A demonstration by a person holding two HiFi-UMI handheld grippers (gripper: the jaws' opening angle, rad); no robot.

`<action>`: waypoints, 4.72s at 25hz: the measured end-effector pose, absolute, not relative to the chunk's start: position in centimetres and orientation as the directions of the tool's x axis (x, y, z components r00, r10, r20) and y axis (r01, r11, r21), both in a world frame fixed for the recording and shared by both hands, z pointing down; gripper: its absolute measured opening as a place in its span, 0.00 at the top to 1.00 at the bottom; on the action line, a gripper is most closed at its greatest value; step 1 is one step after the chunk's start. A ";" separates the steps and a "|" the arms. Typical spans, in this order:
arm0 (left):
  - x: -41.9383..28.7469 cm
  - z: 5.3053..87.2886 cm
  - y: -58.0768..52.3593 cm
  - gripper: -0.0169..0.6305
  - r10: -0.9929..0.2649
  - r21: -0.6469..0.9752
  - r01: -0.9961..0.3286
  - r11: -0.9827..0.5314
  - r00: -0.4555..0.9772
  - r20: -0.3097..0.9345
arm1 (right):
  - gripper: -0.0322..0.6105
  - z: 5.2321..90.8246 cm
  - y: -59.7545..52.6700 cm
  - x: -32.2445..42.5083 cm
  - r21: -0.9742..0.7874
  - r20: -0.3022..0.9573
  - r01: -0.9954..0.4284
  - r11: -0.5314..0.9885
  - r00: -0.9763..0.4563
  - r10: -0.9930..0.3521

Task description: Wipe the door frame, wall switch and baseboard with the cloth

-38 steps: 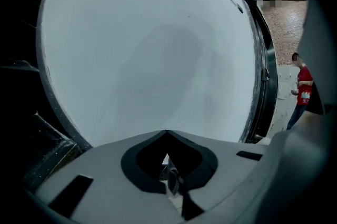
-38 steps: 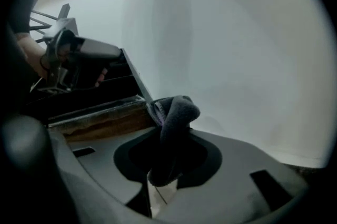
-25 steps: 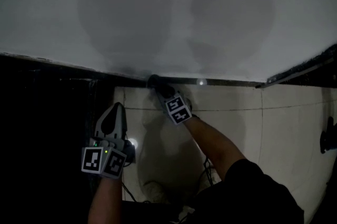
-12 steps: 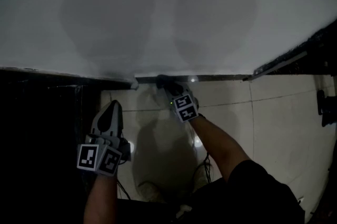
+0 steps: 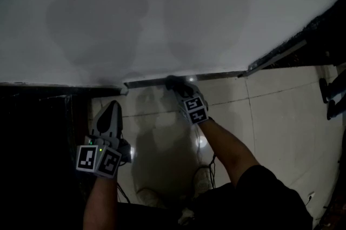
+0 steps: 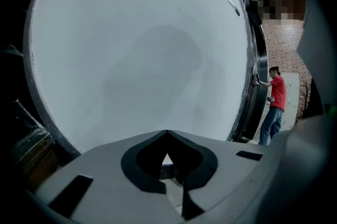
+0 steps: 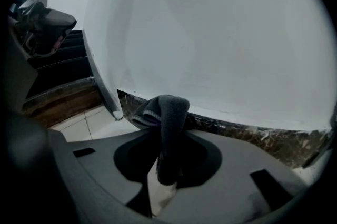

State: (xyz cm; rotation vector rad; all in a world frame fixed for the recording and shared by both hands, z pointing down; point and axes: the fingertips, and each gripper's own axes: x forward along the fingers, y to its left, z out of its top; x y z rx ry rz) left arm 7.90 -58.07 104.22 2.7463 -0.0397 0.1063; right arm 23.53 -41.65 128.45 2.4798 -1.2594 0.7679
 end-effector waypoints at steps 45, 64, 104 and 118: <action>4.4 104.1 -57.0 0.99 0.010 0.316 -0.034 -0.948 0.991 0.137 | 0.82 128.4 -17.3 32.9 0.044 0.570 -0.398 -0.916 0.763 -0.304; 0.6 105.4 -62.1 0.99 -0.103 0.350 -0.158 -0.923 0.980 0.172 | 0.82 126.6 -52.0 15.9 -0.137 0.478 -0.880 -0.456 0.344 -0.808; 11.7 107.9 -48.1 0.99 0.300 0.327 0.231 -0.917 0.936 0.182 | 0.82 129.5 -33.9 26.5 -0.021 0.579 -0.713 -0.701 0.563 -0.590; 11.1 108.5 -49.6 0.99 0.271 0.320 0.195 -0.927 0.938 0.216 | 0.82 130.1 -23.7 31.6 0.047 0.597 -0.569 -0.821 0.675 -0.434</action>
